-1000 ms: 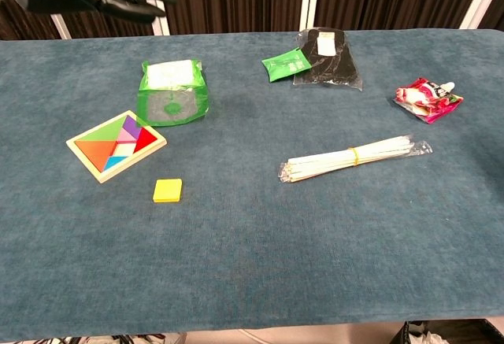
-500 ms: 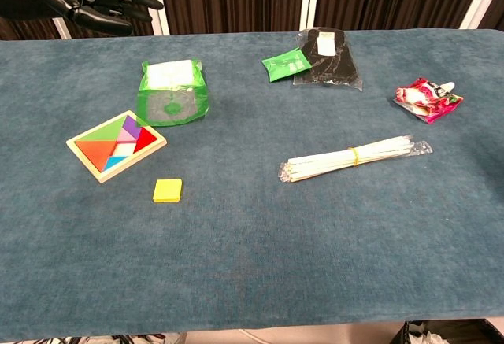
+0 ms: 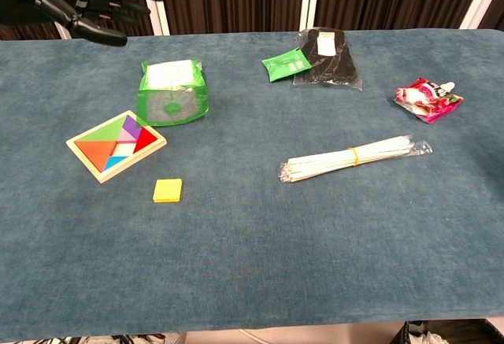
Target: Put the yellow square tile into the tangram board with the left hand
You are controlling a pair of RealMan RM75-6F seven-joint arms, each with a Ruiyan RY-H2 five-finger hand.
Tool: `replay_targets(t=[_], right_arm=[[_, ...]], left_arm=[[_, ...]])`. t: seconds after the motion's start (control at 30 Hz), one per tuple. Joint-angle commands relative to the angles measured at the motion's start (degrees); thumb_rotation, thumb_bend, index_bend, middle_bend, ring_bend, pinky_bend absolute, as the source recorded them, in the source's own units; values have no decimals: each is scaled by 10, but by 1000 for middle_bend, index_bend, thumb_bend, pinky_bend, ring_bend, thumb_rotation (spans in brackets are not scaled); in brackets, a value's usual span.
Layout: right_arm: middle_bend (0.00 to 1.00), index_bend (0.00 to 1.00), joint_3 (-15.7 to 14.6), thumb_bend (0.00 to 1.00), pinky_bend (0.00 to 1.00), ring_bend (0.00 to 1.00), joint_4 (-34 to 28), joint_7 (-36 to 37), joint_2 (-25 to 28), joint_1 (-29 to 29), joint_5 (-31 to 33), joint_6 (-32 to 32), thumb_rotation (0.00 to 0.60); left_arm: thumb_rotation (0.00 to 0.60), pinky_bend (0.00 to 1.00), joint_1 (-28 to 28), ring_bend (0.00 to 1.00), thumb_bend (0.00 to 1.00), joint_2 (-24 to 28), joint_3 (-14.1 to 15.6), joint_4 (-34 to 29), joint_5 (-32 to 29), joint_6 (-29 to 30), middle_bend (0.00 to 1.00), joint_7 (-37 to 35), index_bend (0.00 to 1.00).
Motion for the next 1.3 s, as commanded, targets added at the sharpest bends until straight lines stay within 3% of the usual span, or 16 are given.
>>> replay_targets(t=[0.03, 0.1, 0.3, 0.5, 0.77, 0.83, 1.0, 1.1, 1.3], right_arm=[[40, 150, 1, 135, 128, 68, -1, 4, 0, -2, 3, 1, 600], [40, 150, 2, 135, 128, 68, -2, 7, 2, -3, 6, 1, 600], [40, 150, 1, 135, 129, 68, -2, 15, 3, -4, 4, 3, 600], [40, 150, 0, 135, 128, 68, -2, 11, 2, -4, 0, 4, 600], [39, 150, 1, 137, 128, 68, -1, 15, 2, -5, 0, 6, 600], [39, 150, 1, 137, 128, 68, -1, 17, 2, -4, 0, 6, 600], [40, 150, 2, 137, 128, 68, 1, 22, 3, -4, -2, 7, 600], [40, 150, 2, 139, 128, 68, 1, 23, 3, -4, -2, 7, 600], [40, 150, 2, 142, 128, 68, 2, 25, 2, -4, -4, 7, 600]], left_arm=[[600, 0, -2, 0, 239, 4, 6, 0, -1, -13, 2, 20, 14], [600, 0, -4, 0, 239, 10, 12, -4, -7, -29, 0, 56, 31], [600, 0, 2, 0, 239, 42, 27, -53, -64, -89, 0, 269, 93], [600, 0, 7, 0, 242, 61, 39, -121, -197, -126, 0, 485, 146], [600, 0, 6, 0, 296, 18, 66, -182, -397, -67, 0, 704, 184], [600, 0, -4, 0, 295, -7, 76, -206, -464, -30, 0, 776, 205], [600, 0, -20, 0, 295, -50, 75, -240, -587, 51, 0, 872, 244], [600, 0, -29, 0, 295, -67, 68, -257, -639, 80, 0, 907, 246], [600, 0, -35, 0, 286, -91, 54, -265, -669, 113, 0, 938, 254]])
